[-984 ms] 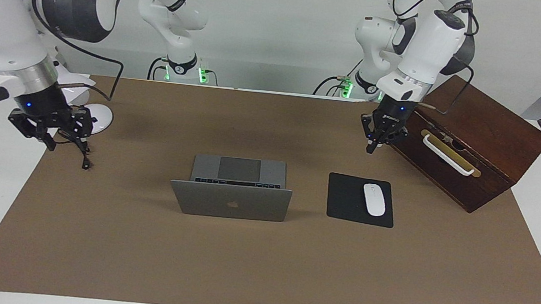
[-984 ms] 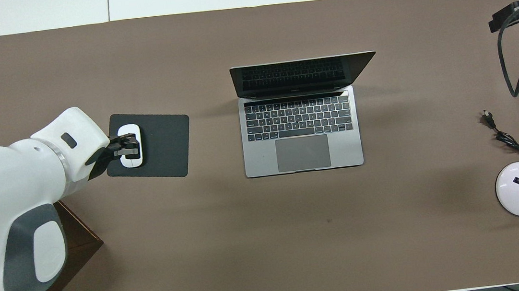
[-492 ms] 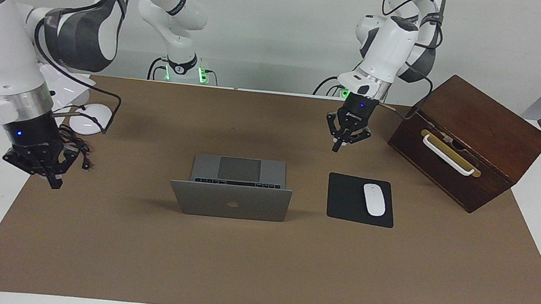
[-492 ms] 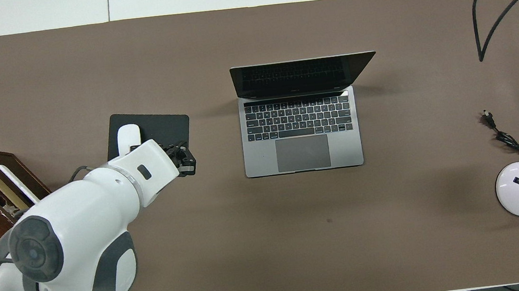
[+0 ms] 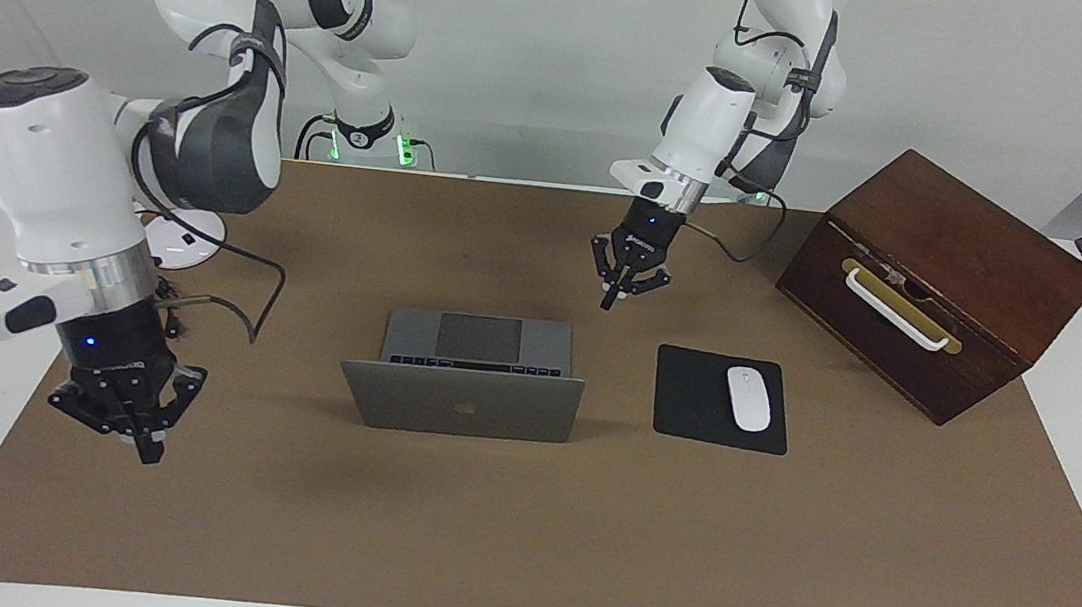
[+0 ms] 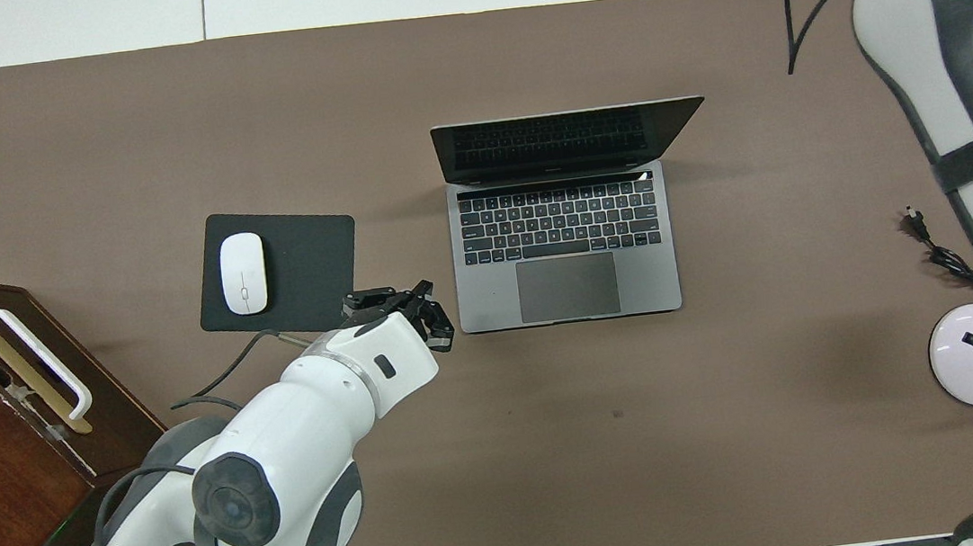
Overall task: Close laptop with both arms
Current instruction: 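Move the left gripper past the mouse pad toward the laptop's near edge, then reach the right gripper over the laptop screen's top edge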
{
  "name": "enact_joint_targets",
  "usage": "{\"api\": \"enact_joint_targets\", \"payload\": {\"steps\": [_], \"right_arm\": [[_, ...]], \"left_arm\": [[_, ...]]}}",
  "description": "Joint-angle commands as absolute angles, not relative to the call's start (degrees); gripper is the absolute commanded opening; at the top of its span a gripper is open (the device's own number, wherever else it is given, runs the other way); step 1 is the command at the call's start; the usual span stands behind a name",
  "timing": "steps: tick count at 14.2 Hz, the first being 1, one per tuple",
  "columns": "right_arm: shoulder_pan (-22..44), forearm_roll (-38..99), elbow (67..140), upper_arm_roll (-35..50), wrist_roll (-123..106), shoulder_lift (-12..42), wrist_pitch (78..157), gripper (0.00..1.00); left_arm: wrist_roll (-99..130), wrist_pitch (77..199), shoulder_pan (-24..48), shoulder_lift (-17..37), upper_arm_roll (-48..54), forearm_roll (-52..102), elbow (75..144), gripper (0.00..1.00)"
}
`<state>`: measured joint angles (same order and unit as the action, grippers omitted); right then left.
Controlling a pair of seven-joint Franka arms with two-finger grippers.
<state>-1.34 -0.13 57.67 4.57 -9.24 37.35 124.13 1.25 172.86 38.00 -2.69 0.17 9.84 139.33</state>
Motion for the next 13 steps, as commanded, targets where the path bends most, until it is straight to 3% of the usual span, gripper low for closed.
{"api": "enact_joint_targets", "payload": {"steps": [1,5,13], "right_arm": [[2.27,-1.23,51.86,4.22,-1.78,42.18,126.11,0.0],[8.07,-2.02,51.24,0.54,5.26,43.24,126.56,0.0],[22.48,-2.63,51.42,-7.47,21.51,44.38,126.74,0.0]], "left_arm": [[1.49,180.24,41.21,-0.71,-0.79,10.63,141.5,0.0],[1.41,183.77,42.19,0.96,-0.79,10.55,142.29,0.0],[1.32,200.11,43.51,13.17,-0.79,10.11,142.03,0.0]]}}
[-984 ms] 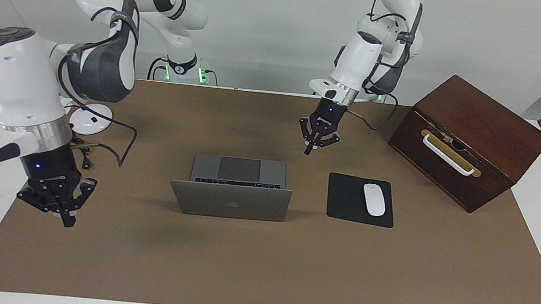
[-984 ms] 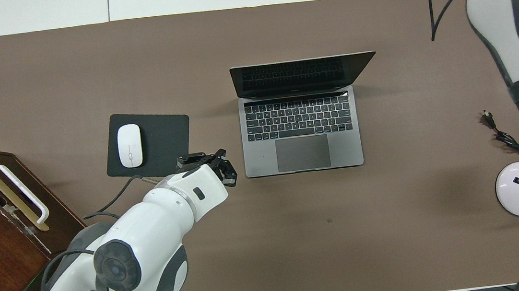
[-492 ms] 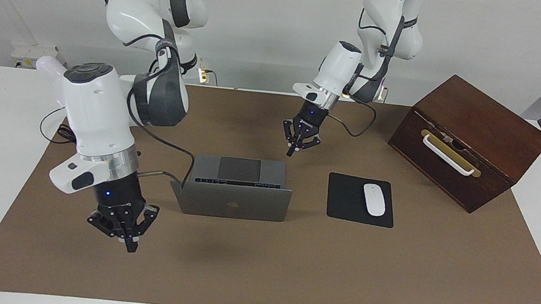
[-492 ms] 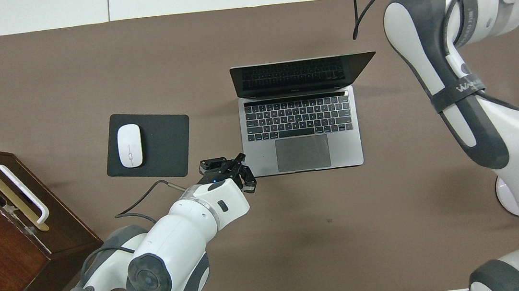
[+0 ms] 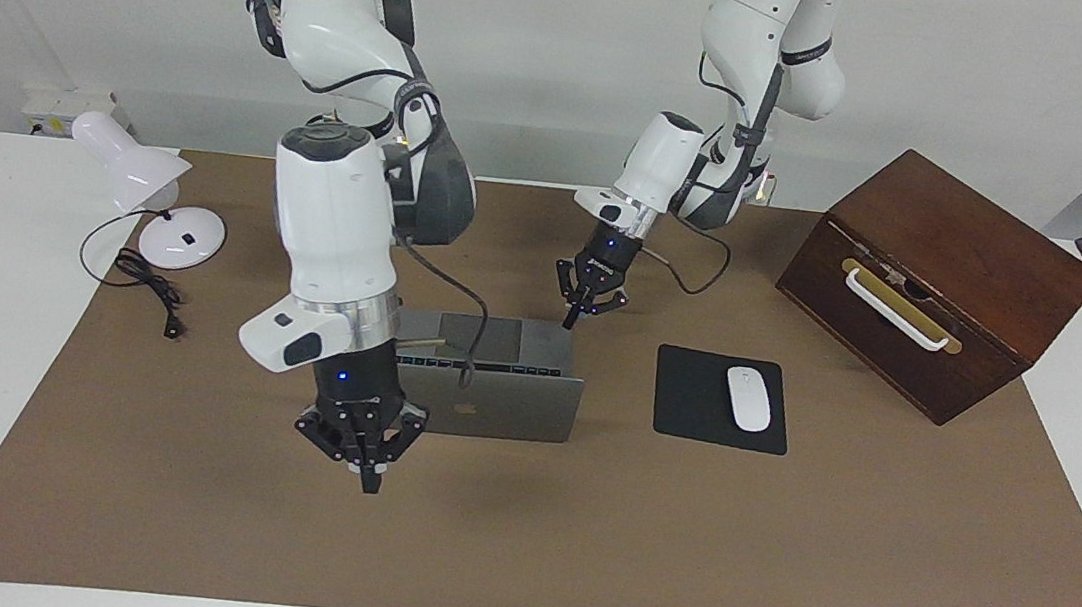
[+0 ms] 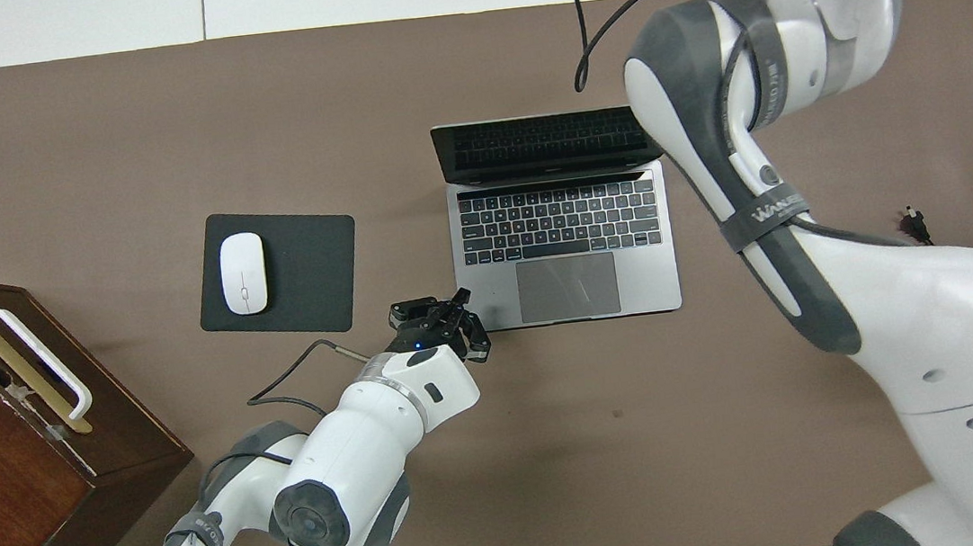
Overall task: Close laptop with both arms
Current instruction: 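Reach the right gripper over the laptop screen's top edge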
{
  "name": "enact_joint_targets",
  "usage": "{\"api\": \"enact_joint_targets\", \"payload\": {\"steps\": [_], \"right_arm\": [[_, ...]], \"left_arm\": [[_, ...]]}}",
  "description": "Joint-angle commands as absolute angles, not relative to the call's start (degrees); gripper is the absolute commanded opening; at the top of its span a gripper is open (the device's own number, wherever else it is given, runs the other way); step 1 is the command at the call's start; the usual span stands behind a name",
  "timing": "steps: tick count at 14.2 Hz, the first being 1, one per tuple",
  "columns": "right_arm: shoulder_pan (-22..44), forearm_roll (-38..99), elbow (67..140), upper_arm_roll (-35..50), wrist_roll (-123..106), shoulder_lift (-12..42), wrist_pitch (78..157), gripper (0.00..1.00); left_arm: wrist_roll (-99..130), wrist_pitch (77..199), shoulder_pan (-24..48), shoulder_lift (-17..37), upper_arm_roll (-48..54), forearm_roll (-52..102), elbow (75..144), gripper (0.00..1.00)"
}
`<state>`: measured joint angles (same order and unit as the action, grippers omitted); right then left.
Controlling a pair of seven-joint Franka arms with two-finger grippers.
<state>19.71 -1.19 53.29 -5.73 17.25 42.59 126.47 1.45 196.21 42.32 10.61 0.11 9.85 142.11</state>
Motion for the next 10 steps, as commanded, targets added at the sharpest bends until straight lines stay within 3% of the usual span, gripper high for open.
{"api": "enact_joint_targets", "payload": {"steps": [1,10], "right_arm": [[23.72,-3.94,51.5,-7.73,24.06,44.82,126.74,0.0],[26.72,-4.57,55.18,-7.12,28.04,43.51,125.51,0.0]], "left_arm": [[1.32,200.13,43.51,13.27,-0.79,10.02,141.94,0.0],[1.14,200.48,43.77,17.05,-0.7,9.49,140.54,0.0]]}}
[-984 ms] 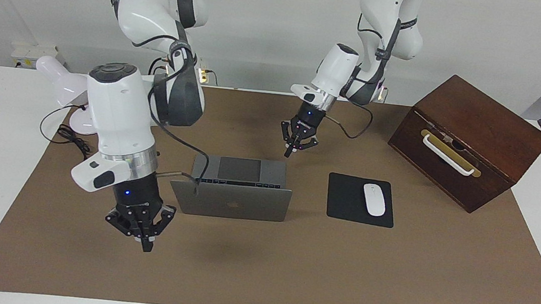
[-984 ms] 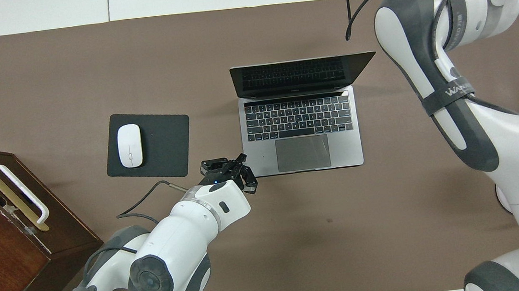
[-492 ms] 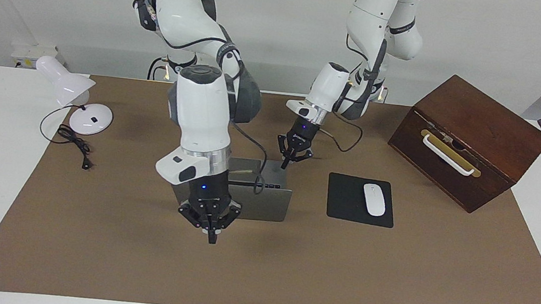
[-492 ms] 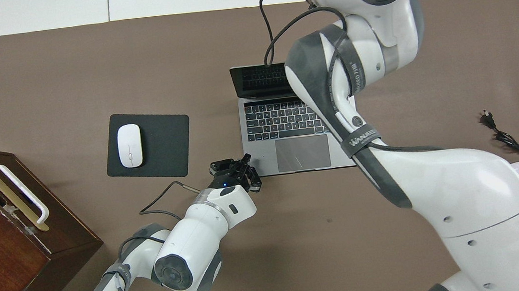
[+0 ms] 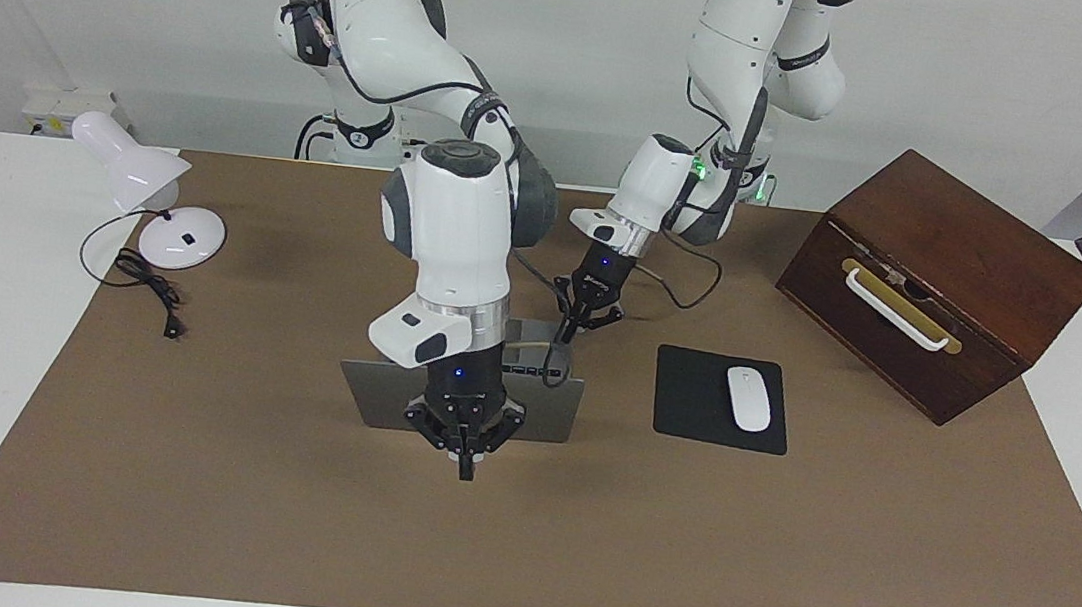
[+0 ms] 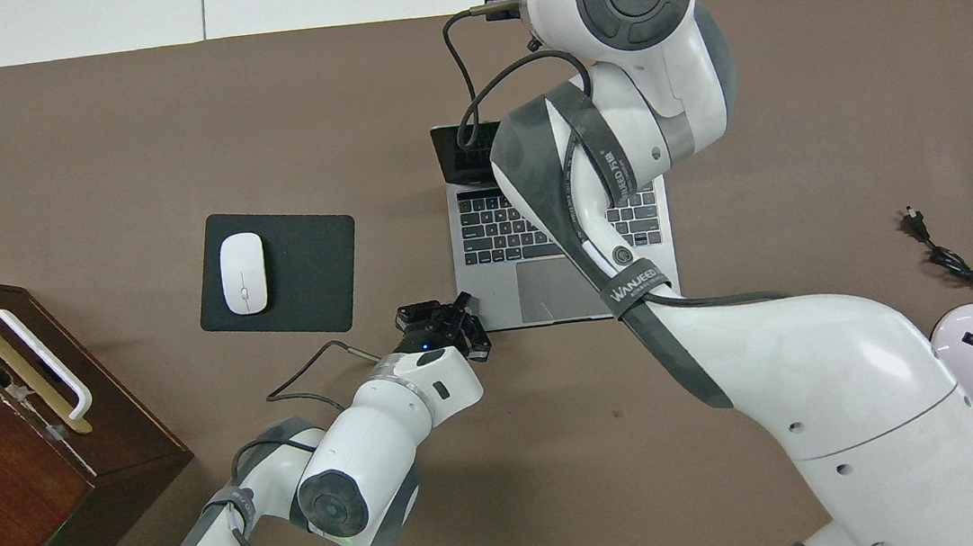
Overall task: Close laptop with both arms
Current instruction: 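Reach the right gripper over the laptop screen's top edge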
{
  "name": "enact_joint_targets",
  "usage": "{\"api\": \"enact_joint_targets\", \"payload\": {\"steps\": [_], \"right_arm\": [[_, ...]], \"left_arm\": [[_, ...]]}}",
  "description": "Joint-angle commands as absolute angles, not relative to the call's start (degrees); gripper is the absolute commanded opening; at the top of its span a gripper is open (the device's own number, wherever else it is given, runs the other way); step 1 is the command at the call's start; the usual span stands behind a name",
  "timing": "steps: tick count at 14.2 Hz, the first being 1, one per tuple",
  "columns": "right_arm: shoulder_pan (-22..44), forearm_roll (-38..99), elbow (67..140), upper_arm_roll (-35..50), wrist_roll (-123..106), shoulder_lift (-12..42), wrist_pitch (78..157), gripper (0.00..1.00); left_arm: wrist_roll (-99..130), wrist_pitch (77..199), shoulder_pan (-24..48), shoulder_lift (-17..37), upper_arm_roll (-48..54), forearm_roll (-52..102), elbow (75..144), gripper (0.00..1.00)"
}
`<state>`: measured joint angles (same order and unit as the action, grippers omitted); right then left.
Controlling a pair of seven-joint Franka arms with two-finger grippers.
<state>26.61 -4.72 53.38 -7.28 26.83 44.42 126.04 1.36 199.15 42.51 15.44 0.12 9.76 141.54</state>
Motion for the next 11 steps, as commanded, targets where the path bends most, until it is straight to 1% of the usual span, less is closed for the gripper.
{"api": "enact_joint_targets", "payload": {"steps": [1,4,8,11], "right_arm": [[26.54,-4.48,55.98,-7.03,28.04,43.16,125.42,0.0],[26.63,-2.2,58.79,-6.94,28.04,41.66,123.93,0.0],[26.63,-0.45,65.9,-5.89,27.95,37.8,122.87,0.0],[26.28,6.74,67.41,-4.92,27.95,36.65,118.5,0.0]], "left_arm": [[1.14,200.48,43.86,17.22,-0.7,9.49,140.45,0.0],[1.14,200.48,44.21,17.93,-0.7,9.49,140.36,0.0],[1.06,200.39,44.38,18.46,-0.7,9.49,140.01,0.0],[0.53,200.39,44.12,18.98,-0.7,7.4,140.01,0.0]]}}
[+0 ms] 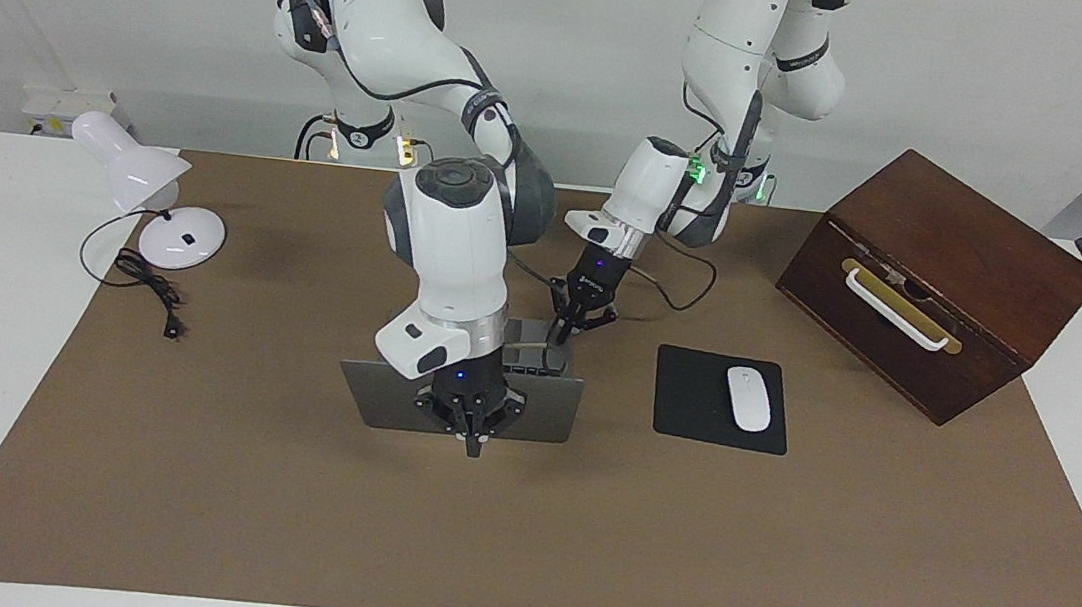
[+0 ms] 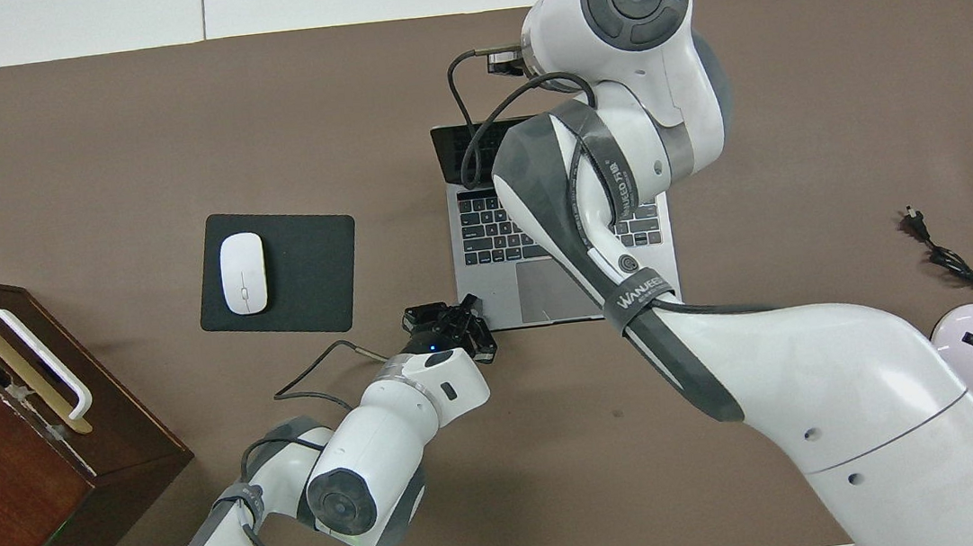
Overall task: Close laptop with both arms
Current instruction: 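Push the laptop screen down toward the keyboard with the right gripper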
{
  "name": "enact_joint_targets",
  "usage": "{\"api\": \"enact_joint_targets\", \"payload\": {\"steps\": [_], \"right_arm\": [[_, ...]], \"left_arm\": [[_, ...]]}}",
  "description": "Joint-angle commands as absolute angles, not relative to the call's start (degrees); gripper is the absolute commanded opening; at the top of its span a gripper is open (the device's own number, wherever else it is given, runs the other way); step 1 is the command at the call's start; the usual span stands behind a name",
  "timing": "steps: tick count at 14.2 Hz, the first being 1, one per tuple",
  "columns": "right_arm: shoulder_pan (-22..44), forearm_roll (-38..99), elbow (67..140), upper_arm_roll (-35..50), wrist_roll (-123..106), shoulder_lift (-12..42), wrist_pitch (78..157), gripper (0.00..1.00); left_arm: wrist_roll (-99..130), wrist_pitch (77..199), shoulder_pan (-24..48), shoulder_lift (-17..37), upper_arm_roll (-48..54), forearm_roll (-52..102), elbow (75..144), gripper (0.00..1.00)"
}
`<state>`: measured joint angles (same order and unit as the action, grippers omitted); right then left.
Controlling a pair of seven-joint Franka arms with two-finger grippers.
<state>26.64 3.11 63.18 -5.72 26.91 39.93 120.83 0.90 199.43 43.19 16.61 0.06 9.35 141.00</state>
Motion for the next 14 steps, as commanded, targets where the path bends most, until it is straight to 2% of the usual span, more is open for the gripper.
{"api": "enact_joint_targets", "payload": {"steps": [1,4,8,14], "right_arm": [[26.28,7.64,67.41,-4.92,27.95,36.13,115.78,0.0],[26.54,7.65,71.26,-4.57,27.69,33.67,111.71,0.0],[26.37,7.82,78.82,-3.78,26.54,30.15,111.88,0.0],[26.19,8.44,84.63,-2.64,26.46,28.39,111.88,0.0]], "left_arm": [[0.53,200.48,43.86,19.42,-0.7,6.6,140.01,0.0],[0.53,200.48,43.86,19.6,-0.7,6.59,140.01,0.0],[0.53,200.48,43.86,19.69,-0.7,6.59,140.01,0.0],[0.53,200.48,43.86,19.69,-0.7,6.59,140.01,0.0]]}}
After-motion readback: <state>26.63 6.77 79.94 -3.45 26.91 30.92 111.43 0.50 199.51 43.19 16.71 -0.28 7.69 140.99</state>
